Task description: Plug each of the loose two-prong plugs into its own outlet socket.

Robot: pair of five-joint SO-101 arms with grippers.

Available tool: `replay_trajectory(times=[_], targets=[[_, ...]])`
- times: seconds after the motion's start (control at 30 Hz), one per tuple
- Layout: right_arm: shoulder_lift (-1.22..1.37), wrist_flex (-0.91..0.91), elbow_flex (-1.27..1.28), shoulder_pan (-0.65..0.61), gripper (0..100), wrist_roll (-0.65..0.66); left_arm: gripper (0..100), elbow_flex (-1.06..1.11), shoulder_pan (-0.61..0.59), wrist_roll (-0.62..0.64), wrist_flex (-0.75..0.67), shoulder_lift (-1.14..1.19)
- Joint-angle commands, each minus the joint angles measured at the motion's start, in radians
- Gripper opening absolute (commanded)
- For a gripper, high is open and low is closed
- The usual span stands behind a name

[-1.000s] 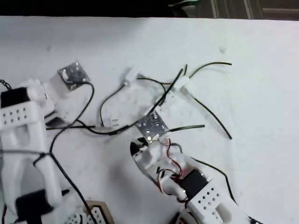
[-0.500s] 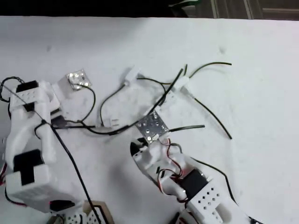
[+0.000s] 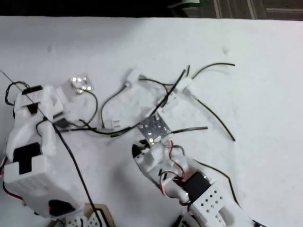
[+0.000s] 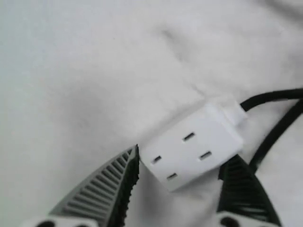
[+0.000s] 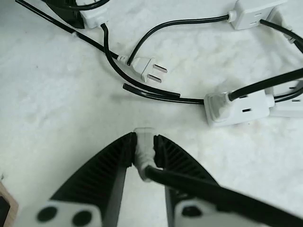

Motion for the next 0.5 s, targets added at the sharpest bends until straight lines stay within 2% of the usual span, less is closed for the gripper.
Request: replay_trajectory(times=[0.0,0.1,0.33,0.4,0.47], targets=[[-0.01,-0.001,-0.005,0.004,1.7,0.011,16,-0.025,0.024,-0.101,-0.037,0.022],[-0.01,-0.001,-0.005,0.004,1.7,0.011,12,-0.018,0.024,-0.101,-0.014,0.021],[-0.01,0.001,-0.005,0.004,1.7,0.011,12,-0.018,0.044,-0.1,0.377,-0.105],[-0.01,0.001,-0.005,0.004,1.7,0.011,12,-0.021,0.045,-0.075,0.44,-0.156],[-0.01,0.002,-0.005,0.004,1.7,0.011,15,-0.018,0.045,-0.029,0.445,-0.202]])
